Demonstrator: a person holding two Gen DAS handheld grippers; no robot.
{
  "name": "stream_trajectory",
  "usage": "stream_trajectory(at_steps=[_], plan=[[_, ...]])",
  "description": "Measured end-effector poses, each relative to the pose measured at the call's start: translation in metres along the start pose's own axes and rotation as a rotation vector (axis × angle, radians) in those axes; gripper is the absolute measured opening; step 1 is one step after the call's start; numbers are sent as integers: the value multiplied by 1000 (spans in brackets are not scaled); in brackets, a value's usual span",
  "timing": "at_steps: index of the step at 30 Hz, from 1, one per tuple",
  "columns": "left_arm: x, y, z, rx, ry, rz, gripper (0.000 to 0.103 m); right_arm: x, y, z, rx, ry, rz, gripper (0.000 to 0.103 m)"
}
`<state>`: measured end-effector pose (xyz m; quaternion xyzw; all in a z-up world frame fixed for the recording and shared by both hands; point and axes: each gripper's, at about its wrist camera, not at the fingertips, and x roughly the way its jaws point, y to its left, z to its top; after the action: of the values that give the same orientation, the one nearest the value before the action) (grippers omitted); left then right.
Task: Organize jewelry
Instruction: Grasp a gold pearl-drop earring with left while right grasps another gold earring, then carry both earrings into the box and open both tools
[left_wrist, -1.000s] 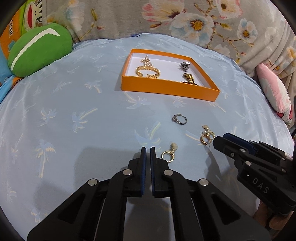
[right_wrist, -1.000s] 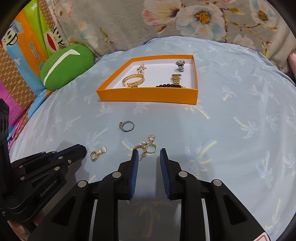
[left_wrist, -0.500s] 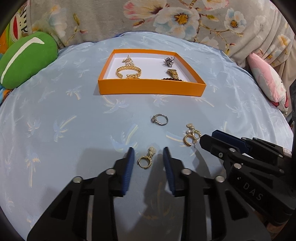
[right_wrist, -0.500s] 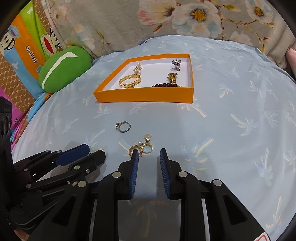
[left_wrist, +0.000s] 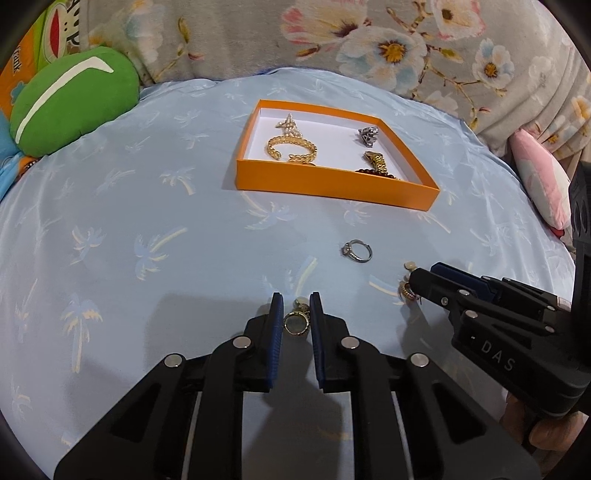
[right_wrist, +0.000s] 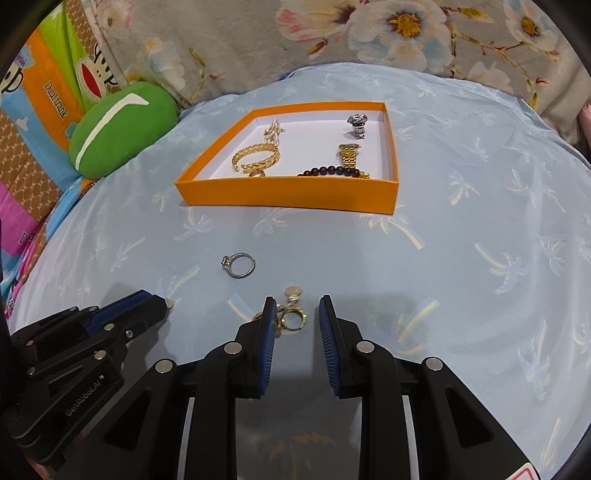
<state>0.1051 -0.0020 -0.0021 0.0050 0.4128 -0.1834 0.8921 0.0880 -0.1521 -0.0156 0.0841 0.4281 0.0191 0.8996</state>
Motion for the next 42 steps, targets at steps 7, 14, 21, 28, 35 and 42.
stream_trajectory(at_steps=[7, 14, 21, 28, 35, 42], plan=[[0, 0, 0, -1, 1, 0, 14, 1, 1, 0, 7, 1, 5, 23], [1, 0, -1, -2, 1, -1, 14, 0, -5, 1, 16, -8, 2, 19], [1, -1, -1, -2, 1, 0, 14, 0, -13, 4, 54, -15, -11, 19], [1, -1, -1, -4, 1, 0, 14, 2, 4, 1, -10, -3, -25, 20], [1, -1, -1, -4, 1, 0, 14, 0, 4, -2, -9, 1, -28, 14], [1, -1, -1, -2, -2, 1, 14, -3, 0, -2, 9, -16, -25, 13]])
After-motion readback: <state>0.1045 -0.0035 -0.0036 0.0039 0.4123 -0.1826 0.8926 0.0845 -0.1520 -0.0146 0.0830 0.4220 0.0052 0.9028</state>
